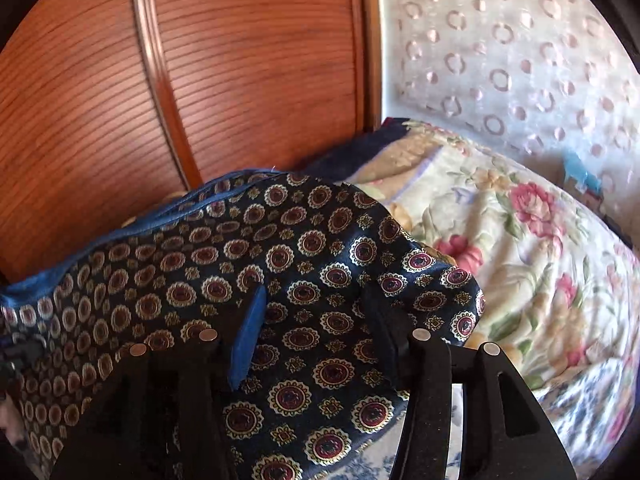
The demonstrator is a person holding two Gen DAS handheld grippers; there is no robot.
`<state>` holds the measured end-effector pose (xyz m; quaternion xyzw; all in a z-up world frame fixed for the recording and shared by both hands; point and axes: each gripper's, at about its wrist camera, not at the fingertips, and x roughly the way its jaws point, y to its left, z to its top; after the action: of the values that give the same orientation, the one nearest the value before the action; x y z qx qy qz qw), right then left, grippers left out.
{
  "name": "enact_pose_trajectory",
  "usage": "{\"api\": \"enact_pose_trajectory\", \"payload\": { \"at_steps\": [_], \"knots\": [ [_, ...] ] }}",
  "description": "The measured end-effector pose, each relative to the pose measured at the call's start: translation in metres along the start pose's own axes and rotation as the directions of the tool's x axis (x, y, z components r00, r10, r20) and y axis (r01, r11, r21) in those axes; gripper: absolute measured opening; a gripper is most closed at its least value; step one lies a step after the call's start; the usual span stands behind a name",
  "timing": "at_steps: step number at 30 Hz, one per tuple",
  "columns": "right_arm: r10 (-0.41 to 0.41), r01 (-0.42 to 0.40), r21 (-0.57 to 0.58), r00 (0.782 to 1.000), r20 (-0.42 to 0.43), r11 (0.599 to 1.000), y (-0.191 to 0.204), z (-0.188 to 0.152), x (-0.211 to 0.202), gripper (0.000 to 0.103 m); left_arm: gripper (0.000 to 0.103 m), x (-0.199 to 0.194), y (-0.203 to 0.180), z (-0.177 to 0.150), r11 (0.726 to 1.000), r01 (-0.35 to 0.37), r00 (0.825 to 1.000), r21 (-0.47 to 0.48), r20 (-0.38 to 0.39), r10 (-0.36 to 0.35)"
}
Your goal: Fold small clothes
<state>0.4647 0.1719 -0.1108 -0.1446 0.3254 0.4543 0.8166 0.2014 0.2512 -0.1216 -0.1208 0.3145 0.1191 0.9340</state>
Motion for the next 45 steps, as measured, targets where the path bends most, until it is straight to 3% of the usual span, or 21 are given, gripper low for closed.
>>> {"api": "enact_pose_trajectory", "payload": {
  "at_steps": [4,10,15,26,33,36,41,45],
  "knots": [
    [-0.038,0.038,-0.018,0.999,0.002,0.999,0.008,0.001,-0.011,0.052,0.007,-0.007,-0.004,-0.001,1.0,-0.012,1.0,0.027,0.005,0.012],
    [-0.019,0.019,-0.002,0.998,0.057,1.0,0.019,-0.018,-0.064,0.052,0.018,-0.024,-0.002,-0.003,0.999,-0.014,1.0,0.032,0.026,0.013],
    [-0.028,0.027,0.016,0.993,0.116,1.0,0.034,-0.044,-0.113,0.052,0.02,-0.047,-0.009,-0.007,0.998,0.006,0.999,0.065,0.032,-0.008],
    [-0.069,0.065,0.028,0.981,0.179,0.997,0.063,-0.096,-0.208,0.052,0.053,-0.103,-0.056,-0.015,0.985,0.051,0.993,0.167,0.099,-0.068],
    [-0.121,0.111,0.059,0.973,0.195,0.992,0.067,-0.136,-0.252,0.052,0.057,-0.123,-0.091,-0.024,0.972,0.1,0.986,0.214,0.107,-0.125],
    [-0.152,0.136,0.092,0.968,0.201,0.986,0.067,-0.156,-0.271,0.052,0.057,-0.125,-0.108,-0.028,0.964,0.088,0.988,0.249,0.099,-0.116],
    [-0.276,0.243,0.174,0.941,0.195,0.954,0.06,-0.197,-0.302,0.054,0.057,-0.131,-0.136,-0.037,0.954,0.165,0.978,0.25,0.083,-0.191],
    [-0.326,0.28,0.242,0.928,0.178,0.929,0.049,-0.227,-0.327,0.056,0.057,-0.134,-0.163,-0.045,0.944,0.173,0.978,0.28,0.068,-0.199]
  ]
}}
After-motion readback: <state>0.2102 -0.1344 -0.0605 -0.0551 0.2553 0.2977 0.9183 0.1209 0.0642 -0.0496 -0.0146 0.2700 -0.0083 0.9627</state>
